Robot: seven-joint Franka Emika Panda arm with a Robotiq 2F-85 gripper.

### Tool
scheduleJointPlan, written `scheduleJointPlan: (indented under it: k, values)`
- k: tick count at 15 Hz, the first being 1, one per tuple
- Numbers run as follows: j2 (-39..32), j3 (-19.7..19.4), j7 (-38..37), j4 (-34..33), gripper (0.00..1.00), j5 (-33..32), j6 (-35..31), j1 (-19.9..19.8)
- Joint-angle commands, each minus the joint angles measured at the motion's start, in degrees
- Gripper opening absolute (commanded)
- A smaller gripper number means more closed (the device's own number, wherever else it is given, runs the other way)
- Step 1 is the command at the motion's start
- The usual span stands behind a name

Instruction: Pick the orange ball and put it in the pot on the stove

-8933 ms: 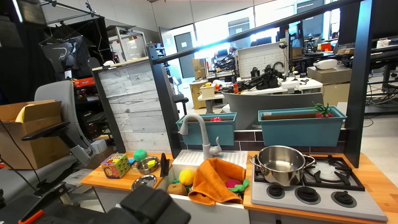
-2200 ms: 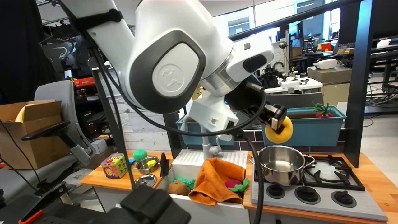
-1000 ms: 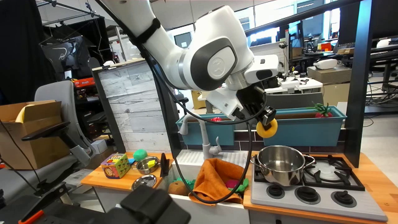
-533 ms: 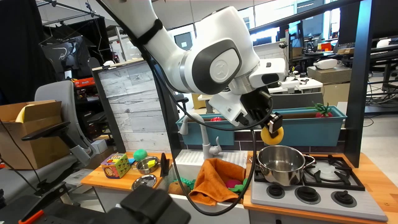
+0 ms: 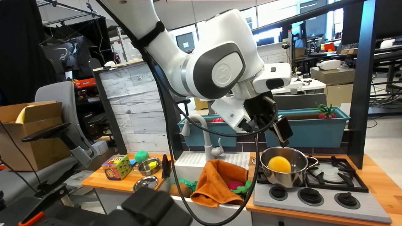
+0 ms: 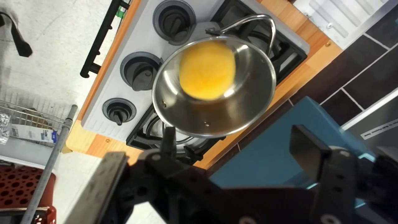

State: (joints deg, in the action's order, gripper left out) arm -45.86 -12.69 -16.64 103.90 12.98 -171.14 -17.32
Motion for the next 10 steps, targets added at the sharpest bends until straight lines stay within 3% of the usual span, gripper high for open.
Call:
scheduleJointPlan:
  k: [1,10]
  values:
    - [2.51,0.19,0.95,2.4,1.0,0.87,0.39,-0.2]
    - [1.97,-0.2,0.46,2.58,1.0,0.66,0.18,0.33]
